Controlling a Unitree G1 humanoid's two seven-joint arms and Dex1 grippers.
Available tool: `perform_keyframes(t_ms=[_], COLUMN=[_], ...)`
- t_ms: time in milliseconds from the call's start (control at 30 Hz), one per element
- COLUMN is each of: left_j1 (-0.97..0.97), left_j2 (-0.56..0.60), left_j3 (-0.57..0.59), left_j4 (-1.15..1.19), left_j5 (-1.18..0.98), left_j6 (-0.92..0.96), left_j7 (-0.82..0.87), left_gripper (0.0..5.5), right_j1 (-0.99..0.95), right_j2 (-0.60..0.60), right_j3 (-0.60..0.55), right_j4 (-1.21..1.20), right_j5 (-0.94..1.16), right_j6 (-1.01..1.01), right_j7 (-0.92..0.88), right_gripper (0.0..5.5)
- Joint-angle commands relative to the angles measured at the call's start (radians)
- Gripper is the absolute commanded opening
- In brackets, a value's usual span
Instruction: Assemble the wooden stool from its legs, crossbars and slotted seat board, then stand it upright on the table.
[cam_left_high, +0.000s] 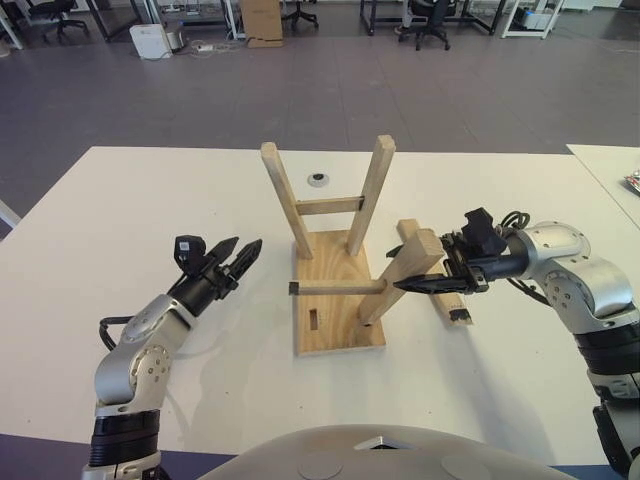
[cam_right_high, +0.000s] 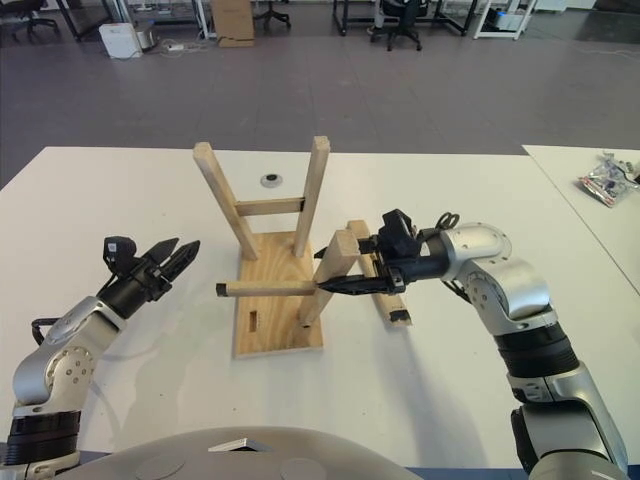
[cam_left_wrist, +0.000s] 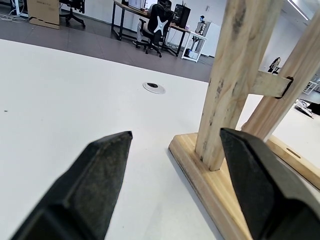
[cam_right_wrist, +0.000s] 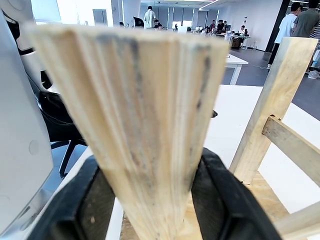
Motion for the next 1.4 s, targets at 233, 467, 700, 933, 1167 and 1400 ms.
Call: perform_keyframes(t_ms=[233, 467, 700, 933, 1167, 1400], left_j1=[0.032, 0.087, 0.121, 0.128, 0.109, -0.062], left_j2=[-0.031, -0.061, -0.083, -0.097, -0.099, 0.019], left_j3=[0.011, 0.019, -0.001, 0.004, 0.011, 0.164], left_j4=[0.022, 0.005, -0.007, -0.012, -0.019, -0.009], left_j5=[0.041, 0.054, 0.074, 0.086, 0.083, -0.019], left_j6=[-0.029, -0.052, -0.070, -0.089, -0.092, -0.045], left_j7=[0.034, 0.044, 0.053, 0.057, 0.064, 0.056], left_gripper=[3.23, 3.23, 3.23, 3.23, 3.23, 3.23], right_j1=[0.075, 0.101, 0.153, 0.336, 0.360, 0.027], right_j2=[0.024, -0.010, 0.114, 0.226, 0.295, 0.348], right_j3=[0.052, -0.026, -0.100, -0.167, -0.244, -0.482], right_j4=[0.085, 0.150, 0.083, -0.069, -0.115, 0.018], right_j5=[-0.203, -0.313, -0.420, -0.411, -0.381, -0.241], right_j6=[0.012, 0.058, 0.233, 0.502, 0.549, 0.442], right_j7=[-0.167, -0.315, -0.715, -0.949, -1.022, -1.047], right_gripper=[3.25, 3.71, 3.71, 3.51, 2.28, 2.06])
